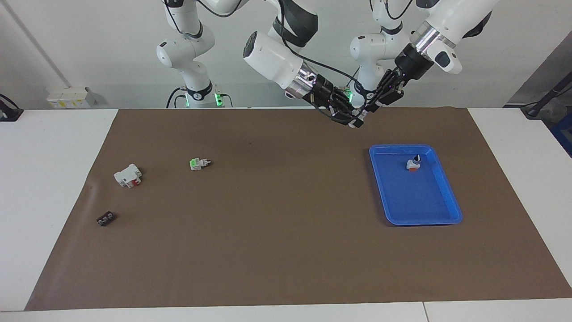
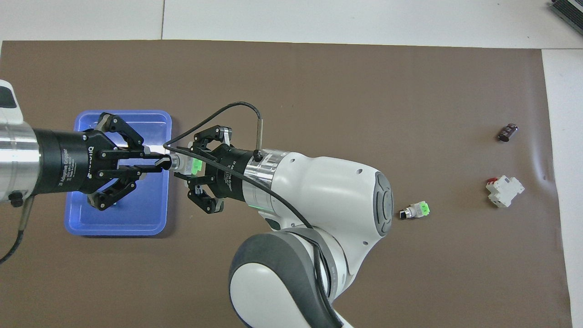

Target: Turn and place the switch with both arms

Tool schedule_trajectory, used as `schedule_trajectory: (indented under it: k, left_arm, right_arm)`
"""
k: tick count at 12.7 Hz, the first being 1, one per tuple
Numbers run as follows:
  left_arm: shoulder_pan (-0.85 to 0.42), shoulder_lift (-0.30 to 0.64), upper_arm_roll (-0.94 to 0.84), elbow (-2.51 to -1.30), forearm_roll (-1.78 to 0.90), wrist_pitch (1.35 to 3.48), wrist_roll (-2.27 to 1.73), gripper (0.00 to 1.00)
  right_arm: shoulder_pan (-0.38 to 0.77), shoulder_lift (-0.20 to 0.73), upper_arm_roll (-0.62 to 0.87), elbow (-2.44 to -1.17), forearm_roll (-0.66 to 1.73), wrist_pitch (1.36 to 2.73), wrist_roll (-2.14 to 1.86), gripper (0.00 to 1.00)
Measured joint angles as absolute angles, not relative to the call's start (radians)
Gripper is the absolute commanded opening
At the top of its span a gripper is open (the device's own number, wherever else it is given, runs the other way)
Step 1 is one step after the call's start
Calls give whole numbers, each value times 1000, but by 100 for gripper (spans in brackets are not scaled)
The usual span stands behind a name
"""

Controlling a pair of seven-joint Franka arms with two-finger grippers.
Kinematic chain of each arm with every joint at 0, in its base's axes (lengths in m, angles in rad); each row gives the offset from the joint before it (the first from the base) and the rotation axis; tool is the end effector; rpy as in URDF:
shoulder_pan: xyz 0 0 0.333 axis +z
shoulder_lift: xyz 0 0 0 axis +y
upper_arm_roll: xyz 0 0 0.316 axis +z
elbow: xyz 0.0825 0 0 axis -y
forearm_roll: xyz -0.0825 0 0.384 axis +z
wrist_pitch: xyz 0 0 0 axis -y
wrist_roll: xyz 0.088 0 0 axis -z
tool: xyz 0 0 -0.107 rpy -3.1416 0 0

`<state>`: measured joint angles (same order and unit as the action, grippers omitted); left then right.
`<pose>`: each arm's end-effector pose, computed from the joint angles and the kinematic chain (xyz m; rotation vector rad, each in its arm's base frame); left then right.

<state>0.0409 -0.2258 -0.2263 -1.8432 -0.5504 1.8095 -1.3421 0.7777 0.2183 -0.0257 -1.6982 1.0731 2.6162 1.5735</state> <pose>0.4875 -0.1487 0.6426 2.1513 1.5345 -0.2824 0.5021 0.4447 0.5351 -1.5272 1.5552 0.6024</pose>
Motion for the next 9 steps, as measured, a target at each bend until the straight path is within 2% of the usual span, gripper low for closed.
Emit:
schedule_trajectory:
  k: [9]
  left_arm:
    - [32, -236, -226, -1844, -534, 1779, -2070, 0]
  right_arm:
    - [782, 219, -23, -1701, 1072, 2617, 1573, 0]
